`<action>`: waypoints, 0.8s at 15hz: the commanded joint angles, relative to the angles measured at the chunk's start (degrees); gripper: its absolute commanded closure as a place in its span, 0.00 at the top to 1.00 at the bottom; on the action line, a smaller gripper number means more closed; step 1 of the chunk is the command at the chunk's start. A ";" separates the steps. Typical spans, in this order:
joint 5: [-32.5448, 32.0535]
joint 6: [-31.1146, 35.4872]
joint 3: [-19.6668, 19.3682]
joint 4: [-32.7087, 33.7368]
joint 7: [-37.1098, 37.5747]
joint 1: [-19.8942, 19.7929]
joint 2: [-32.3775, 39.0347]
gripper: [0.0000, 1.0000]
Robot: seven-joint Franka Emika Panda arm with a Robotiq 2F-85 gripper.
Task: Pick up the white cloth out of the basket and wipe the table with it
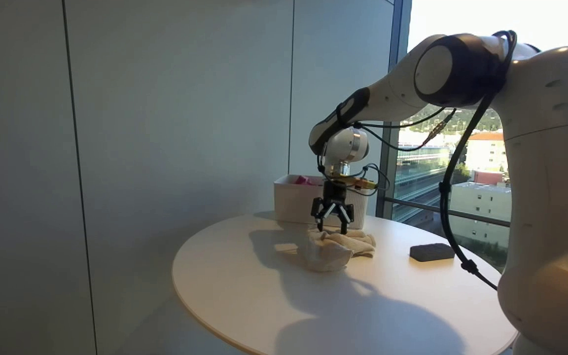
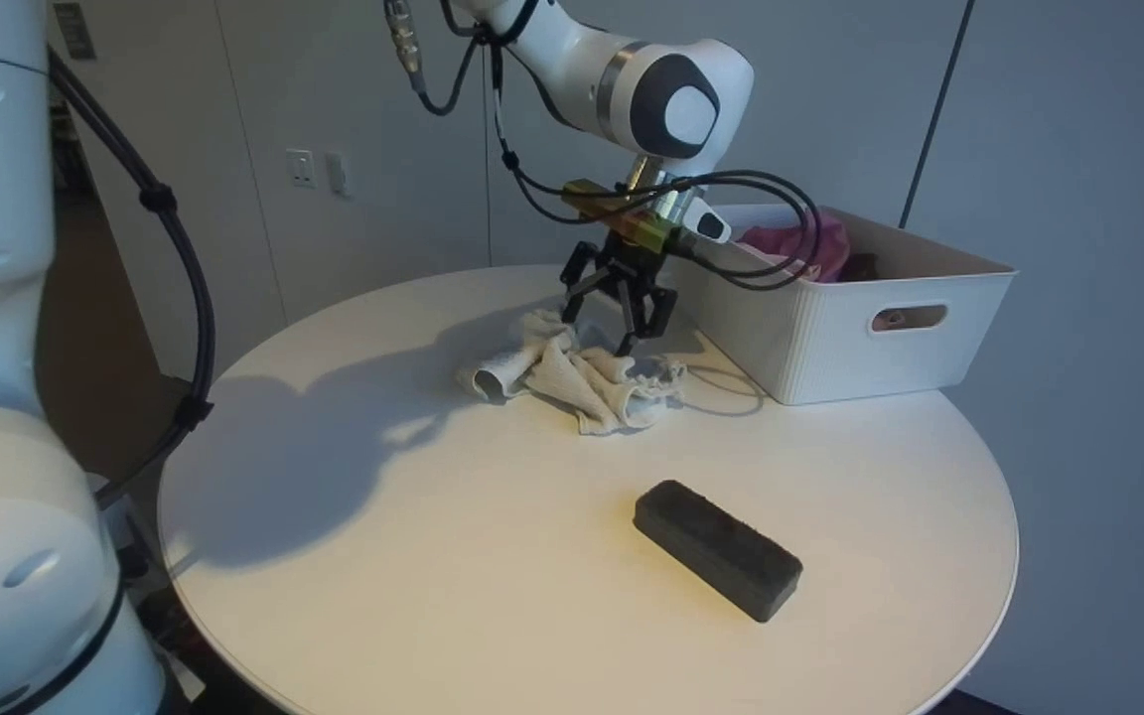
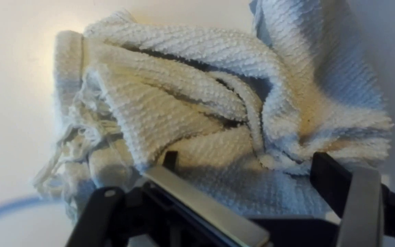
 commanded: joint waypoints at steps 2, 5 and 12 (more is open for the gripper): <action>3.09 0.01 0.01 0.56 -1.21 -1.45 7.12 0.75; 3.94 2.55 0.30 -2.10 -1.62 -1.27 7.53 0.59; -5.21 7.88 2.47 -3.75 -4.57 2.64 8.86 0.17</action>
